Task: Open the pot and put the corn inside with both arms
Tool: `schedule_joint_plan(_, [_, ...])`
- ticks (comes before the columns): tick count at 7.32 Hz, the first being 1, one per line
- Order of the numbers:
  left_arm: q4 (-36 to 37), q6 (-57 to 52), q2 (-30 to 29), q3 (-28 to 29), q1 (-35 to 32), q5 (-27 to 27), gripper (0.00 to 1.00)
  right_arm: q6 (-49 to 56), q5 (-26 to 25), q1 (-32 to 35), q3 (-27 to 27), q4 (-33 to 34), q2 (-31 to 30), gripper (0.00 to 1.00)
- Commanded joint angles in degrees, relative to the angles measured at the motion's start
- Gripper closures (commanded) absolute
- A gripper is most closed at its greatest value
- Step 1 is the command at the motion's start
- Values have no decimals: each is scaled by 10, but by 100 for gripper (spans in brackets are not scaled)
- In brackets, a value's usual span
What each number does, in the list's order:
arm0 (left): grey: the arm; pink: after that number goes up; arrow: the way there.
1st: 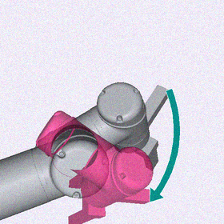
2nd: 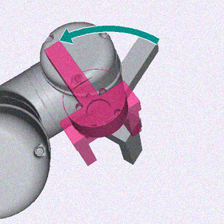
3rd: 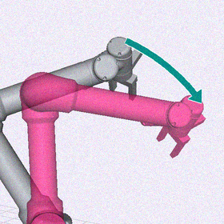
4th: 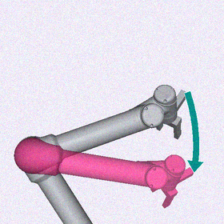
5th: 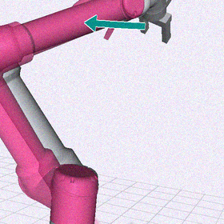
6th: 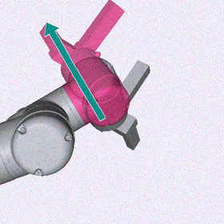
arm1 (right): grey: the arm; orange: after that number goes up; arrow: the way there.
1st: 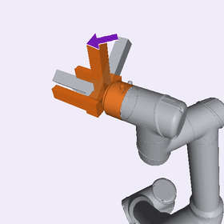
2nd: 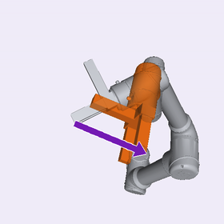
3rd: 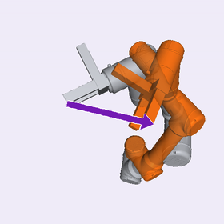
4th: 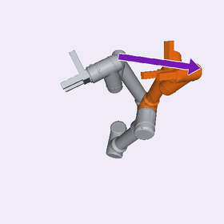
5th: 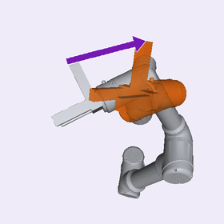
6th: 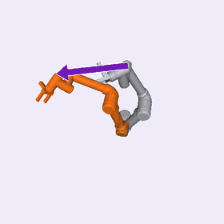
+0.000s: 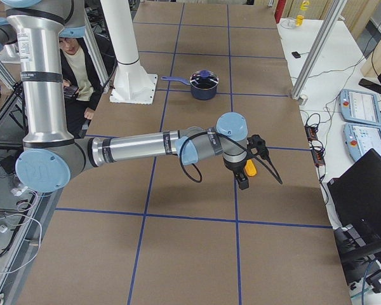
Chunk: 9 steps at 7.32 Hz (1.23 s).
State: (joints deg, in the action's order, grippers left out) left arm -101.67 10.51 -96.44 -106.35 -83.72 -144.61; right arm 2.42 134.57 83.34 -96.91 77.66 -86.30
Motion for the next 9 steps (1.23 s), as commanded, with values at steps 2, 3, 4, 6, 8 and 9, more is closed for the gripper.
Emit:
schedule_joint_plan(2, [1,116,-76,-2,69,11,2,15,-32,-98,31,0,72,0])
schedule_joint_plan(3, [1,163,-95,-6,101,32,2,54,-39,-109,60,0,100,0])
schedule_joint_plan(4, [1,220,-111,-22,142,62,2,83,-41,-115,92,1,130,0])
schedule_joint_plan(6, [2,336,-142,-56,224,110,2,191,-73,-130,139,2,165,0])
schedule_joint_plan(8, [45,377,-168,-89,295,166,2,279,-94,-145,148,1,176,0])
schedule_joint_plan(9, [105,378,-201,-105,333,203,2,307,-99,-150,154,3,185,0])
